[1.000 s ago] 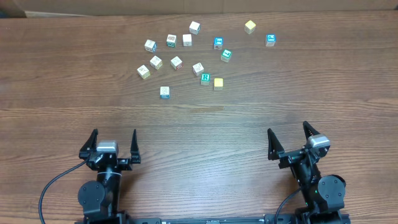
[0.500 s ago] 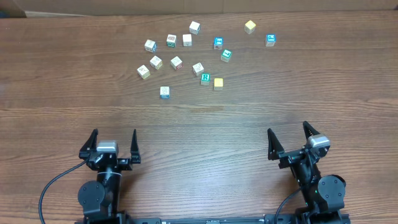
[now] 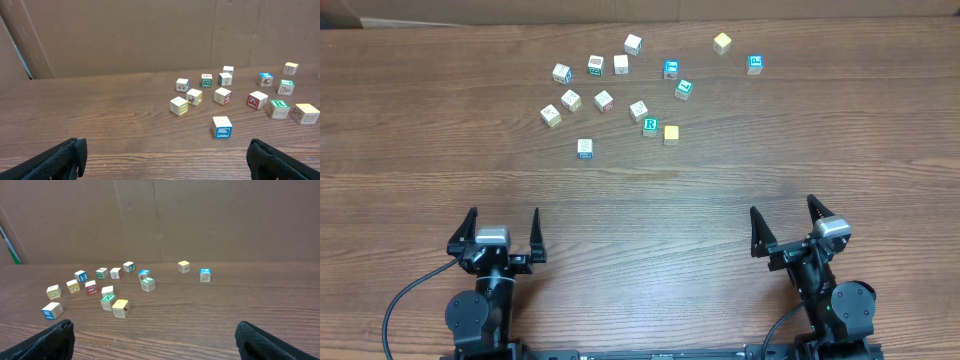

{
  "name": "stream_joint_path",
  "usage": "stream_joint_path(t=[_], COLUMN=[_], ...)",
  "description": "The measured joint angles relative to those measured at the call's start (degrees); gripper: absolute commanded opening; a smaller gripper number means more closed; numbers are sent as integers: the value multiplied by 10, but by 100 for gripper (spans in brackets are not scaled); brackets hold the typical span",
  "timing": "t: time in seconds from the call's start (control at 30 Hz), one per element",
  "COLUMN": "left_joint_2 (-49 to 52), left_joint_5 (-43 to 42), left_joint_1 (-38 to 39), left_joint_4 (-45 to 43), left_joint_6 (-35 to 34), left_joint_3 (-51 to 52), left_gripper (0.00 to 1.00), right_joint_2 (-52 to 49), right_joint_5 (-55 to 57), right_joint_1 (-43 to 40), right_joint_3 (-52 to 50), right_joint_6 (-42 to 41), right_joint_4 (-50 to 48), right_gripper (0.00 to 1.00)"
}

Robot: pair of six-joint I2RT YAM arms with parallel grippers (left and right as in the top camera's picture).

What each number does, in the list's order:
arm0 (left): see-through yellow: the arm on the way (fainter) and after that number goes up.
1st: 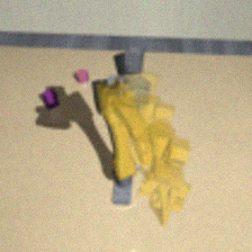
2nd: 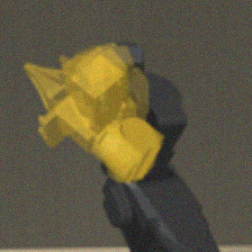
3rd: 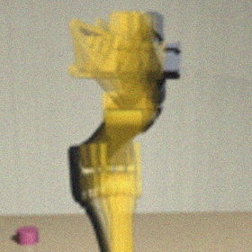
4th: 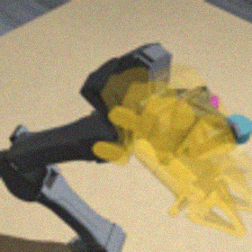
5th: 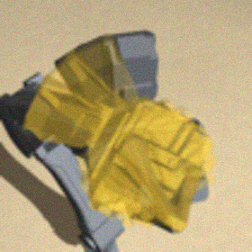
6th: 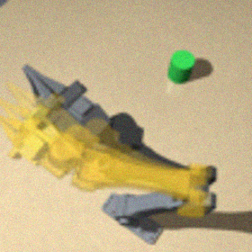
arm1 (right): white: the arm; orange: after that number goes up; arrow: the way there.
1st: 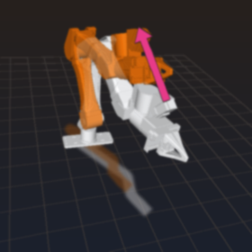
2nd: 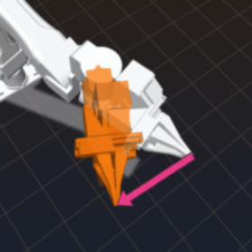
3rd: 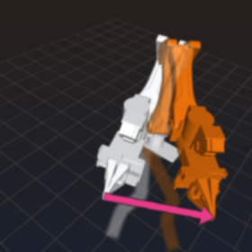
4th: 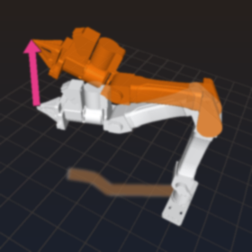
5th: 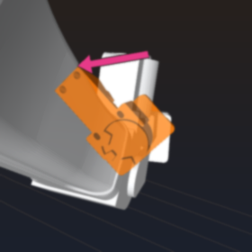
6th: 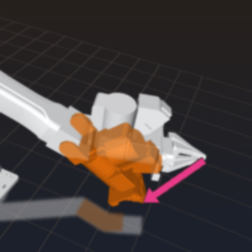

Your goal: Form a tower

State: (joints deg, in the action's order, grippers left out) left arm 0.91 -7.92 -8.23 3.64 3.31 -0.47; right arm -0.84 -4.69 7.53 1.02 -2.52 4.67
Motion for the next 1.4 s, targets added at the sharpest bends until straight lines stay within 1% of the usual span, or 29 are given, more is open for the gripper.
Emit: stream_joint_path(t=[1.4], left_joint_2=[0], left_joint_5=[0], left_joint_1=[0], left_joint_4=[0], left_joint_6=[0], left_joint_3=[0], left_gripper=[100], right_joint_2=[0], right_joint_5=[4], right_joint_1=[0], right_joint_3=[0], right_joint_6=[0], right_joint_4=[-11], right_gripper=[100])
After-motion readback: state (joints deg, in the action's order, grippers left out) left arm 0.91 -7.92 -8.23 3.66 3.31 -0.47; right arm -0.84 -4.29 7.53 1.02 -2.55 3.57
